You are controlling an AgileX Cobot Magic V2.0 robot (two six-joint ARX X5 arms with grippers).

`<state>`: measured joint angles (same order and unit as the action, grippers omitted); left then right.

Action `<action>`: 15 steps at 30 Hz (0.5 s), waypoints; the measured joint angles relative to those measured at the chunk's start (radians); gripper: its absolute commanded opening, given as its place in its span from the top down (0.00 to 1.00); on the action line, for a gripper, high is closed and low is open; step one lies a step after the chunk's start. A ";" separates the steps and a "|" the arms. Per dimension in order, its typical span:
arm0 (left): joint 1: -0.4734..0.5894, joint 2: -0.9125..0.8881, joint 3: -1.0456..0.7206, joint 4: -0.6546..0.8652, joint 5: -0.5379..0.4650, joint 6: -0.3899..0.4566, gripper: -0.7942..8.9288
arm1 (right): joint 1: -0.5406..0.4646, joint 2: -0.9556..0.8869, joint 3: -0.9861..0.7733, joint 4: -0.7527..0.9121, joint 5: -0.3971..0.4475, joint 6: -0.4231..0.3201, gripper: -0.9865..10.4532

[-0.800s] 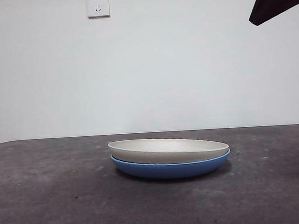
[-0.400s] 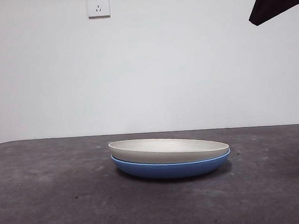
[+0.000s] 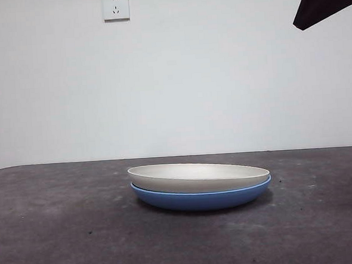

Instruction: Pick up the white plate, put it on the blue plate, put it on desk

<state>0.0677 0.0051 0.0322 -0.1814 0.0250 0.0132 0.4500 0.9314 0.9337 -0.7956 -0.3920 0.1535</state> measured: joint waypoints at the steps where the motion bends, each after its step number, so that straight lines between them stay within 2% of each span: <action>1: 0.000 0.000 0.000 0.000 0.000 0.000 0.90 | 0.000 0.000 0.000 0.000 0.000 0.000 0.91; 10: 0.000 0.000 0.000 0.000 0.000 0.000 0.90 | -0.006 -0.003 0.000 0.000 0.001 -0.021 0.91; 15: 0.000 0.000 0.000 0.000 0.000 0.000 0.90 | -0.078 -0.075 0.000 0.013 0.002 -0.074 0.91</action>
<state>0.0677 0.0051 0.0322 -0.1814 0.0250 0.0128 0.3721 0.8562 0.9337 -0.7830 -0.3897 0.0792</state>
